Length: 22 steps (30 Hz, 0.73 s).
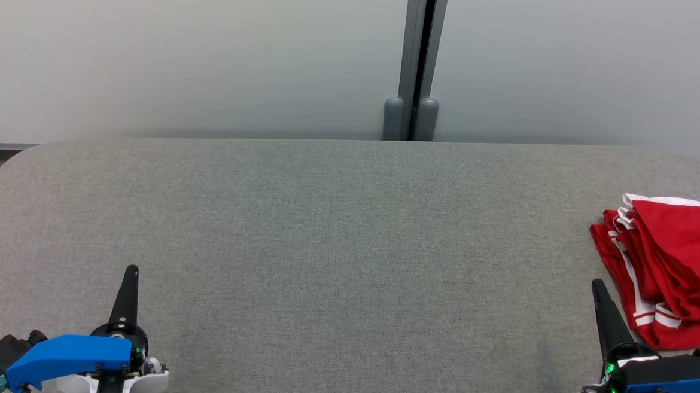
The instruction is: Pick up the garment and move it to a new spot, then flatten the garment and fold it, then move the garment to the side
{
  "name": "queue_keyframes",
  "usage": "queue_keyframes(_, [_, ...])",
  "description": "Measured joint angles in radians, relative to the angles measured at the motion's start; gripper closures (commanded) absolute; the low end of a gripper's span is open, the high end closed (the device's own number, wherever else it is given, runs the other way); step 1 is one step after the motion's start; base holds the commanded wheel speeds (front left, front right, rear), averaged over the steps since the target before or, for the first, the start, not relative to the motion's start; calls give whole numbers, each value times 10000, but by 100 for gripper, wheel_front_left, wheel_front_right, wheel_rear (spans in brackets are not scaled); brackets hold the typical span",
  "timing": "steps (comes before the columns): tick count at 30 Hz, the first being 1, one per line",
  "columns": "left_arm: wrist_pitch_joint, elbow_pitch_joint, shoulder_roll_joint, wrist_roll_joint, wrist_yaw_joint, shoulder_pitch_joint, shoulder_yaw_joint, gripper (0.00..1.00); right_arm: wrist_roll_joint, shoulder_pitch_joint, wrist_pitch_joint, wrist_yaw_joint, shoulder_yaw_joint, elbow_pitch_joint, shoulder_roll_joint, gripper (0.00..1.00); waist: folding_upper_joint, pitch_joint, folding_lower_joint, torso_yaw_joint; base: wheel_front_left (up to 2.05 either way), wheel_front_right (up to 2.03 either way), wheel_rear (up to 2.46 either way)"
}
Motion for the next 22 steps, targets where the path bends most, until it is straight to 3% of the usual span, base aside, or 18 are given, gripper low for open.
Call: queue_keyframes(22, [443,-236,-40,-1557,-6,-105,171,100,1685,-164,188,0,-56,31,52,100,0,9,-2,7,0,0,0])
